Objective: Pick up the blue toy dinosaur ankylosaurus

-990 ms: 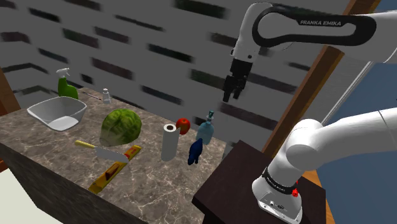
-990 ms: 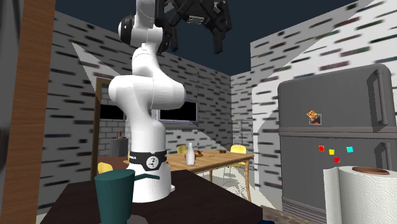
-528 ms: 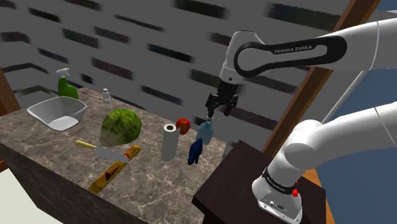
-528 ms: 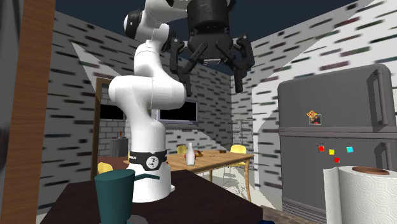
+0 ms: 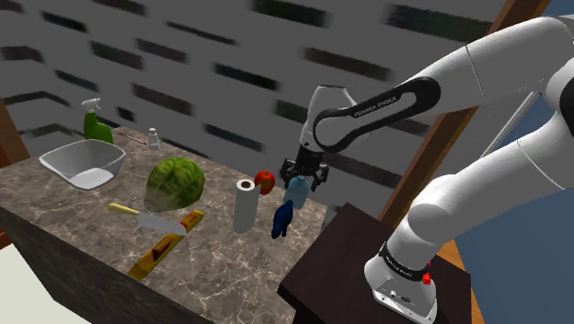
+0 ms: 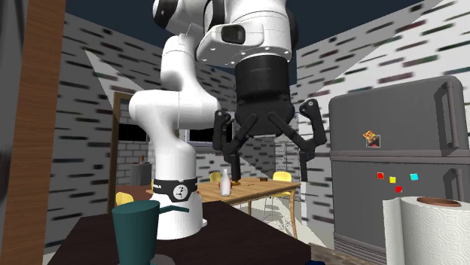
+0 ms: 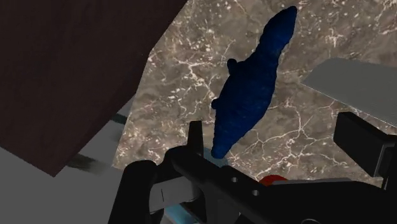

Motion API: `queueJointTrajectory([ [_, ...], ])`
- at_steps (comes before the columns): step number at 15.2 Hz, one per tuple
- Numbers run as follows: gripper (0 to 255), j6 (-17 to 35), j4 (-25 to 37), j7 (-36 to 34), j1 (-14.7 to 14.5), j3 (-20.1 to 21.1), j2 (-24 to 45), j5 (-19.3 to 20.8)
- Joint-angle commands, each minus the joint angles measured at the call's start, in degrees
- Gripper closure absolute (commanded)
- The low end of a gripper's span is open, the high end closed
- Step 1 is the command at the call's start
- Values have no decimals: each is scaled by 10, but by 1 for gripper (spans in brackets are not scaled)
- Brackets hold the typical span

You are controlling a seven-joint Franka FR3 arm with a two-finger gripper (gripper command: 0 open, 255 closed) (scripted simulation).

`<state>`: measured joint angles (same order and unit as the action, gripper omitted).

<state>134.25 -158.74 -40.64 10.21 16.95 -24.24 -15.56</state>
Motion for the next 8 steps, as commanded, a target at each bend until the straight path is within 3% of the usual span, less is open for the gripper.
queueJointTrajectory([
  [1,0,60,1,-65,17,25,54,3],
  [5,0,166,6,-205,61,66,163,47],
  [8,0,235,20,-346,93,78,250,137],
])
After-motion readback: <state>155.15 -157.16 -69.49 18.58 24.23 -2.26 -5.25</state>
